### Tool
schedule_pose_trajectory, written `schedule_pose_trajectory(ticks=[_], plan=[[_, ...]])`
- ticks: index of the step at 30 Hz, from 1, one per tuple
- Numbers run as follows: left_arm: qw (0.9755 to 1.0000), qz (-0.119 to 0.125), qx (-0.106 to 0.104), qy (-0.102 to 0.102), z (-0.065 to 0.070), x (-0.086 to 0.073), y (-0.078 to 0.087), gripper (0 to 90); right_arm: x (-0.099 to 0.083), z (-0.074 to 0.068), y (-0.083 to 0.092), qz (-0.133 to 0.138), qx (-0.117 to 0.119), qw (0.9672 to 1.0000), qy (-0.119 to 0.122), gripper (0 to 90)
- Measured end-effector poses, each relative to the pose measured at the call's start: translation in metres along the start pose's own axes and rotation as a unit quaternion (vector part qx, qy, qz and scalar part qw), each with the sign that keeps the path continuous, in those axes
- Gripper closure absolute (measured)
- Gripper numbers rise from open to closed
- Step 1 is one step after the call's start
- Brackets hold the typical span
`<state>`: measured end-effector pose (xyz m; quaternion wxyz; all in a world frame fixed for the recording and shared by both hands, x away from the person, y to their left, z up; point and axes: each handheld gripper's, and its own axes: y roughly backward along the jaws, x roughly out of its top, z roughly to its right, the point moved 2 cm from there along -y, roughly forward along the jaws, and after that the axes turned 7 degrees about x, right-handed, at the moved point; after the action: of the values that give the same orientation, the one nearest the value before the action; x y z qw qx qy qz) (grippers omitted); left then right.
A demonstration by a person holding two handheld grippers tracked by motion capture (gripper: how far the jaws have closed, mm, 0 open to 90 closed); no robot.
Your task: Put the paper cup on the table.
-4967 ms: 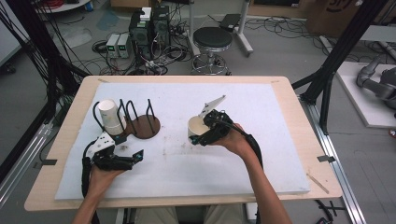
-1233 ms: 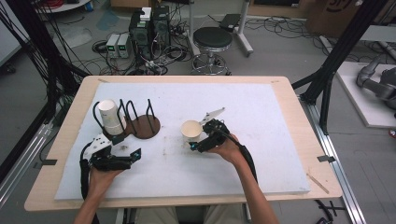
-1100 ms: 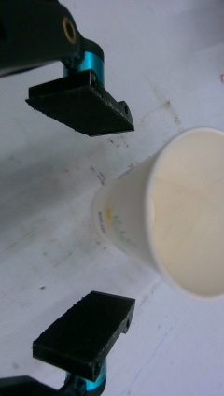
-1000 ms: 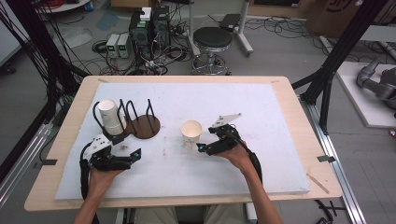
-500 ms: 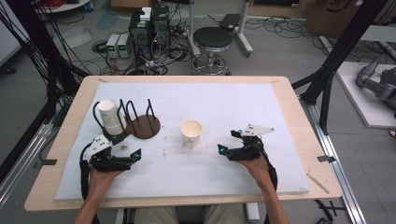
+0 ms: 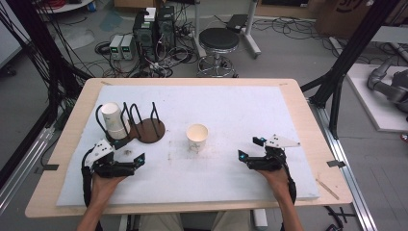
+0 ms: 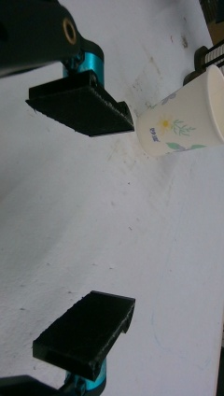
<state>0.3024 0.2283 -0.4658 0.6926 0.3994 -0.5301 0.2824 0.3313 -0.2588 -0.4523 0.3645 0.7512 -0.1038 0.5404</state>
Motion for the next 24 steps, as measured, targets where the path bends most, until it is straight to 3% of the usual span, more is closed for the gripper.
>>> schedule_pose_trajectory(ticks=[6,11,16,24], plan=[[1.0,0.001,-0.001,-0.002,-0.0006,0.0,0.0006,2.2,-0.0075,0.0019,0.0018,-0.001,-0.017,0.9998,-0.001,14.6],[1.0,0.006,-0.002,0.005,-0.0012,-0.0002,0.0016,2.2,-0.0087,0.0037,0.005,0.015,-0.011,0.9998,-0.011,14.6],[0.9999,0.002,-0.003,0.01,-0.0021,-0.0001,0.0003,2.2,-0.0088,0.001,0.0027,-0.001,-0.018,0.9998,-0.002,14.6],[1.0,0.002,-0.002,0.004,-0.0014,-0.0001,0.0006,2.2,-0.01,0.0019,0.0047,0.01,-0.014,0.9998,-0.002,14.6]])
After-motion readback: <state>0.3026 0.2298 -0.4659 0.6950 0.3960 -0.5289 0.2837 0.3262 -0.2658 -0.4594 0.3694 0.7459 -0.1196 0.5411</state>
